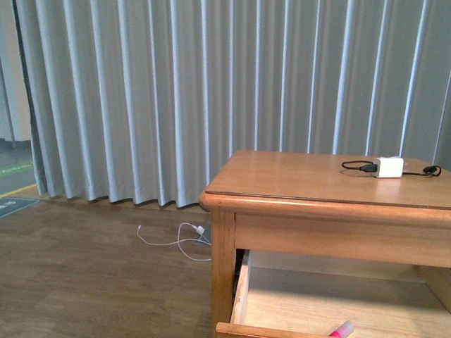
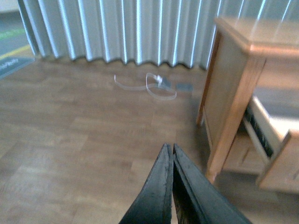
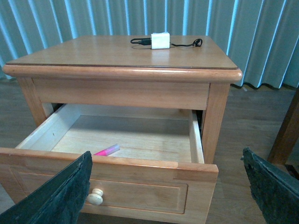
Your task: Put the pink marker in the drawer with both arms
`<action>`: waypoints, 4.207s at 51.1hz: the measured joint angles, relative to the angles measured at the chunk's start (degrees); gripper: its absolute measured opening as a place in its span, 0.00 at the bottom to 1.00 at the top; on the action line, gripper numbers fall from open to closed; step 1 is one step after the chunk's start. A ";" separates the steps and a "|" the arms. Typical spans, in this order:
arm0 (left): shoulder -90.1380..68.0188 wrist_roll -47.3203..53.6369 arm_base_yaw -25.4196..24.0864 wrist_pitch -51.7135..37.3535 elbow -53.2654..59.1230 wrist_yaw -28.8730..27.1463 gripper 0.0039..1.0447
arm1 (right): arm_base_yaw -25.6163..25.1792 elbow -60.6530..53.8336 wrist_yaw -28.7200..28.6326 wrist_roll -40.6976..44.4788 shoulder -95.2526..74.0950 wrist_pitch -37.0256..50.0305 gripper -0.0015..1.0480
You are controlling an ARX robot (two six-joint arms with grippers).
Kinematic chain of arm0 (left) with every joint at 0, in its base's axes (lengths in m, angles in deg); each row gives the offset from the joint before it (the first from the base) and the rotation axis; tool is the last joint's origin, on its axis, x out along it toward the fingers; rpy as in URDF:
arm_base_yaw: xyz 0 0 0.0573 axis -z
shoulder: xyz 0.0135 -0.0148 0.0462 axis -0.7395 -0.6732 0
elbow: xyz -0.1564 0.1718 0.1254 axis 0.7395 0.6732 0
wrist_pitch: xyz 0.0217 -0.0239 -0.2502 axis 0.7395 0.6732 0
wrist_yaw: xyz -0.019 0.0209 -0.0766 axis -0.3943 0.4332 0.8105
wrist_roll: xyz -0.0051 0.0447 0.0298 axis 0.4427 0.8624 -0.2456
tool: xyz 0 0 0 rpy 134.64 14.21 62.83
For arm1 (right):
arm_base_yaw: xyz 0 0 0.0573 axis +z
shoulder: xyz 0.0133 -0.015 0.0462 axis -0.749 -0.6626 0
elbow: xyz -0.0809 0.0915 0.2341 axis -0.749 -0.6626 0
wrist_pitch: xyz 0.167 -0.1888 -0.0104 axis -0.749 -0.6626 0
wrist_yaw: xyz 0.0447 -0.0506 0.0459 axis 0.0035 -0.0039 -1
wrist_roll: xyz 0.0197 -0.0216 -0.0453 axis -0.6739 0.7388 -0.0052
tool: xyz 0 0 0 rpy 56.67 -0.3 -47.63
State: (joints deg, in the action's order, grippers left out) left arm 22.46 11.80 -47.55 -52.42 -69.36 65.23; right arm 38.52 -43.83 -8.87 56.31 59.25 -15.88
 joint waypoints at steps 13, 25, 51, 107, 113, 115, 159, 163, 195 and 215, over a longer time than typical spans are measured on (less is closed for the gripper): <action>5.60 0.04 0.00 4.57 0.00 0.00 0.04 | 0.02 0.00 0.00 0.00 0.02 0.00 0.92; 5.62 0.02 0.00 4.57 0.00 0.02 0.38 | 7.15 3.06 8.87 -0.42 -4.94 -10.62 0.92; 5.62 0.04 0.00 4.57 0.00 0.00 0.94 | 14.23 22.56 7.78 -7.10 -68.26 2.69 0.92; 5.66 0.04 0.00 4.57 0.00 0.00 0.94 | 13.40 52.02 21.59 -20.96 -110.25 26.47 0.92; 5.66 0.04 0.00 4.57 0.00 0.00 0.94 | 12.94 54.03 21.59 -20.96 -112.06 27.89 0.92; 5.66 0.04 0.00 4.57 0.00 0.02 0.94 | 12.90 54.03 21.68 -20.90 -112.32 28.37 0.92; 5.66 0.04 0.00 4.59 0.00 0.00 0.94 | 13.73 39.28 10.49 -17.92 -88.87 19.26 0.92; 5.66 0.04 0.00 4.59 0.00 0.00 0.94 | 14.25 34.88 9.77 -17.20 -80.83 16.52 0.92; 5.66 0.04 0.00 4.59 0.00 0.00 0.94 | 4.37 14.19 5.07 -12.66 -13.18 -19.26 0.92; 5.66 0.04 0.00 4.61 0.00 -0.02 0.94 | 9.70 4.39 9.68 -1.05 -2.34 -1.86 0.48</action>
State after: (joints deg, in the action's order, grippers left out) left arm 28.12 11.84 -47.55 -47.81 -69.36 65.20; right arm 48.23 -39.44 0.82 55.26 56.91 -17.74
